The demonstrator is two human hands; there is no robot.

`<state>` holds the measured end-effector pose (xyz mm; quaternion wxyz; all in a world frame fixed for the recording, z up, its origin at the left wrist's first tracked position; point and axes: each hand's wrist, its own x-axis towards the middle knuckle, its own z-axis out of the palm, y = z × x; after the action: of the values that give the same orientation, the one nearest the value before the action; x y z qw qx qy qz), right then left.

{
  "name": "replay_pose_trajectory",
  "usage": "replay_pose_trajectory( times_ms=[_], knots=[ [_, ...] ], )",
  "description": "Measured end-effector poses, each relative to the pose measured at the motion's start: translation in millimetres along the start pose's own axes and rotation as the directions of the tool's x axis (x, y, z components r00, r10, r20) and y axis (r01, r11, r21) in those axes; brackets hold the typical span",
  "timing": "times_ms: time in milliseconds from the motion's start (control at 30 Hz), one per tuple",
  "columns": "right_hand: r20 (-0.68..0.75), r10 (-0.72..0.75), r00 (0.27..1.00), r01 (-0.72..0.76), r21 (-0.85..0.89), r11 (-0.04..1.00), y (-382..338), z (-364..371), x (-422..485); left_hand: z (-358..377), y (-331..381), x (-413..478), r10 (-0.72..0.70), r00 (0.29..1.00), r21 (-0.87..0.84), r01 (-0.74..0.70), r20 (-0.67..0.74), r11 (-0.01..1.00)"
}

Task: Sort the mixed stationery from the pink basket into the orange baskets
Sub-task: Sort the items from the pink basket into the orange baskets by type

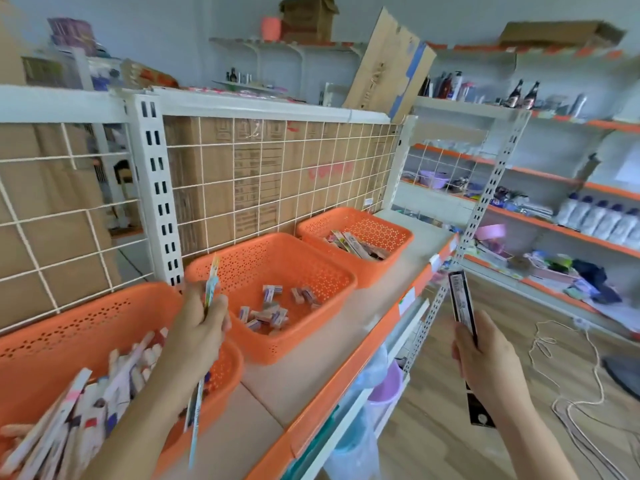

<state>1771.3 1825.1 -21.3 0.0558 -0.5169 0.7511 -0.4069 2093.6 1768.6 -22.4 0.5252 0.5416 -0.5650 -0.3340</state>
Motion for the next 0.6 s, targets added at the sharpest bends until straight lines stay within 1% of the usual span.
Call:
replay_pose_trajectory(
  times_ms=[67,167,267,333,400,467,600],
  knots=[
    [0.009,0.0,1.0,-0.001,0.016,1.0,8,6,18,12,3,11,0.012,1.0,0.02,-0.012,0.0,1.0],
    [0.041,-0.026,0.999,0.024,0.048,0.999,16,22,53,33,5,27,0.05,0.999,0.096,-0.051,0.013,0.994],
    [0.085,-0.06,0.995,0.051,0.107,0.993,24,45,95,54,3,47,-0.003,1.0,0.136,0.001,0.012,0.991],
    [0.122,-0.077,0.99,0.06,0.141,0.988,30,61,129,68,4,62,-0.042,0.999,0.131,0.045,-0.025,0.99],
    [0.155,-0.112,0.982,0.086,0.163,0.983,33,74,163,88,8,76,-0.06,0.998,0.12,0.063,-0.031,0.991],
    [0.188,-0.156,0.97,0.117,0.204,0.972,36,84,196,113,16,91,-0.102,0.995,0.083,0.103,-0.02,0.991],
    [0.258,-0.26,0.931,0.195,0.253,0.948,37,103,259,169,30,133,-0.234,0.972,-0.116,0.23,-0.017,0.966]
  ],
)
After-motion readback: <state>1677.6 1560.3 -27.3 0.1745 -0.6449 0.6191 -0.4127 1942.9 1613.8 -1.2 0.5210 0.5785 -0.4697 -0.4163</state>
